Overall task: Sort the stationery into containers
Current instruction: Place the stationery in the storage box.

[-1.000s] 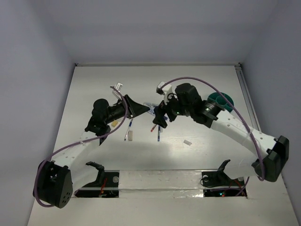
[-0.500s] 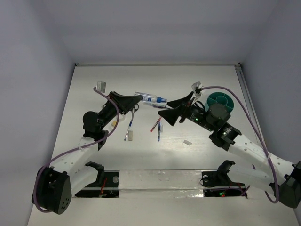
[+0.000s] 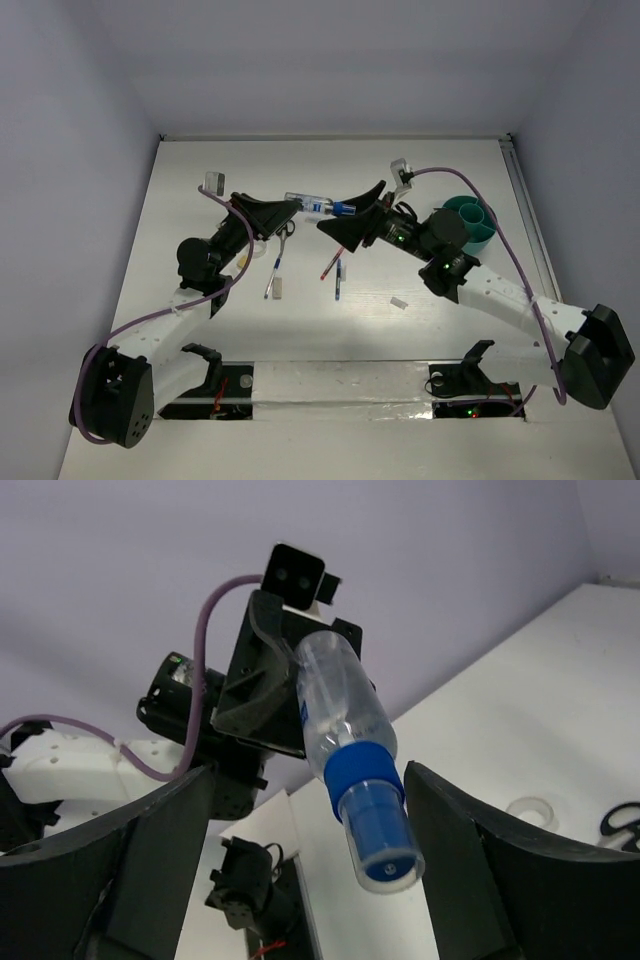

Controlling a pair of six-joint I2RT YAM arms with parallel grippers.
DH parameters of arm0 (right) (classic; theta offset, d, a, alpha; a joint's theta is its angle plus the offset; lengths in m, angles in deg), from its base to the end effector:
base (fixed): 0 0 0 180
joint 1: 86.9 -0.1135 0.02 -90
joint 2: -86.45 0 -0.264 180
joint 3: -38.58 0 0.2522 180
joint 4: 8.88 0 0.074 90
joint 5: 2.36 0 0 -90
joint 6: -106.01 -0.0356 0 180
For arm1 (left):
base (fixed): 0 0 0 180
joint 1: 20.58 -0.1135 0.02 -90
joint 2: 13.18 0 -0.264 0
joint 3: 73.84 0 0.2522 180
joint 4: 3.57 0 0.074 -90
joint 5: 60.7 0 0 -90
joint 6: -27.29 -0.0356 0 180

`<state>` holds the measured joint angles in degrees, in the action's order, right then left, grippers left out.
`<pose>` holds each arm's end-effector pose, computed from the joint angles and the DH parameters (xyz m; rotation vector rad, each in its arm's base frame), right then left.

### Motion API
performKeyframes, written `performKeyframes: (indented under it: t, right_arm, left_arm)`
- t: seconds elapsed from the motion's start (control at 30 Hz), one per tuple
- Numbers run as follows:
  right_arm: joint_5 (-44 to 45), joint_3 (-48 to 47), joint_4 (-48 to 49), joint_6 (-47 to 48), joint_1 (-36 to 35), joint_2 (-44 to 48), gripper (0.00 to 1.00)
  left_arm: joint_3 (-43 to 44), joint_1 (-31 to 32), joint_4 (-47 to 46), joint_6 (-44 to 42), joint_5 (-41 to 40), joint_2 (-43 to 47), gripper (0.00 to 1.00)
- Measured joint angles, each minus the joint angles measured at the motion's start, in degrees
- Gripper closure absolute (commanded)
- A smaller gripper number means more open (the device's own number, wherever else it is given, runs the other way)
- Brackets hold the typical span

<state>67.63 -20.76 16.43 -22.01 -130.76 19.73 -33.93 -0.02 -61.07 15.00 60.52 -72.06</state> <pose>0.1848 0.1945 0.3567 -0.4046 1.3615 1.4272 0.1843 -0.0888 0.3226 0.0314 1.1792 -1.7878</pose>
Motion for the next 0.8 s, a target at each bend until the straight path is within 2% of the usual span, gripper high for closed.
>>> performKeyframes:
  t: [0.07,0.23,0.6,0.67,0.73,0.8]
  right_arm:
    - [-0.3,-0.5,2.5,-0.8,0.0,-1.0,0.30]
    - [-0.4,-1.5,4.7,-1.7,0.0,-3.3,0.42]
    - [-0.3,-1.9,6.4,-2.6,0.0,-4.8,0.55]
    - [-0.3,-1.9,6.8,-2.7,0.0,-4.9,0.65]
    - [0.0,-1.9,7.1,-2.9,0.0,-5.0,0.68]
    - [0.1,-1.9,7.6,-2.9,0.0,-5.0,0.73]
  left_arm:
    - [0.0,0.0,-0.1,0.0,0.0,0.0,1.00]
    - [0.0,0.0,-1.0,0.1,-0.1,0.0,1.00]
    - [0.0,0.5,-1.9,0.1,0.0,0.0,1.00]
    - [0.0,0.5,-2.3,0.2,0.1,0.0,1.00]
    - [0.0,0.5,-2.6,0.2,0.1,0.0,1.00]
    - [0.0,0.5,-2.9,0.2,0.1,0.0,0.96]
